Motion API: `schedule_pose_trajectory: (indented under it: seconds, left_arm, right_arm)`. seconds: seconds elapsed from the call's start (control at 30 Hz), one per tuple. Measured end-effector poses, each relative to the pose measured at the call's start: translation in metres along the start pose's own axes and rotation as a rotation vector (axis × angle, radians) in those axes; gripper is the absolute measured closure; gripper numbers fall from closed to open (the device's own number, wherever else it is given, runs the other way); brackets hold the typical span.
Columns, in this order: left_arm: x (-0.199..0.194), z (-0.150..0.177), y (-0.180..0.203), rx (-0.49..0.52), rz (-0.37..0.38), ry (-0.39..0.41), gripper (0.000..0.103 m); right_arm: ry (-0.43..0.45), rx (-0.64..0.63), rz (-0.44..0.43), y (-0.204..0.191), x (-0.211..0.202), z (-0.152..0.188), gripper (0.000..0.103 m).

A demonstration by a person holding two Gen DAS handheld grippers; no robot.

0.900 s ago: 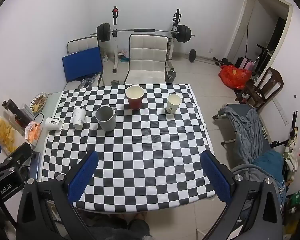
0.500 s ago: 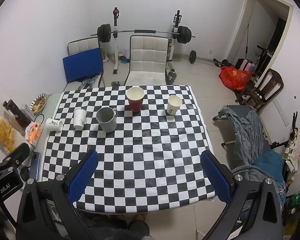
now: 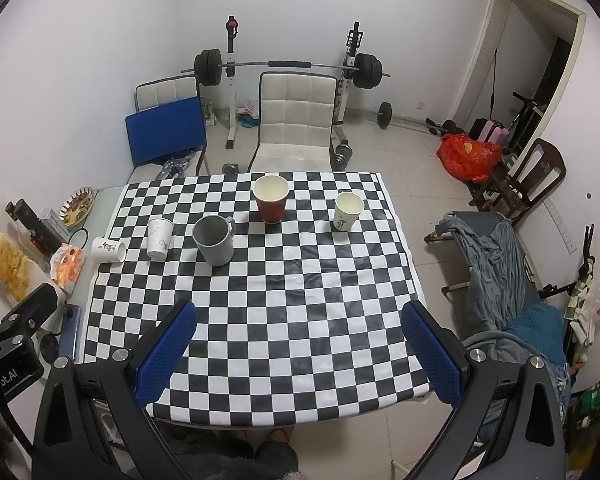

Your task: Flip cup upright

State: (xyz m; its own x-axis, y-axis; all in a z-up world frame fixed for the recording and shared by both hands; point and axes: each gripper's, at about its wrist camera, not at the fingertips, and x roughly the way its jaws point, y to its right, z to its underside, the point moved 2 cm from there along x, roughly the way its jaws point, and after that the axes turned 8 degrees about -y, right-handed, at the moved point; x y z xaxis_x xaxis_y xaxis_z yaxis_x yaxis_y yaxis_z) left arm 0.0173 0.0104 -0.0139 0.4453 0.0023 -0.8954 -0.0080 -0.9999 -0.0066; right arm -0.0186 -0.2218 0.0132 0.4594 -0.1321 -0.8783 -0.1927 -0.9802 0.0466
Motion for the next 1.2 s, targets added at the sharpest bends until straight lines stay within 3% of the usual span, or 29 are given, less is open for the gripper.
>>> schedule_pose_trajectory:
  seconds: [1.2]
  left_arm:
    - [-0.015,-0.018,0.000,-0.001,-0.005,0.017,0.000]
  right_arm:
    - [0.011,0.001,-0.004,0.001,-0.010,0.004,0.000]
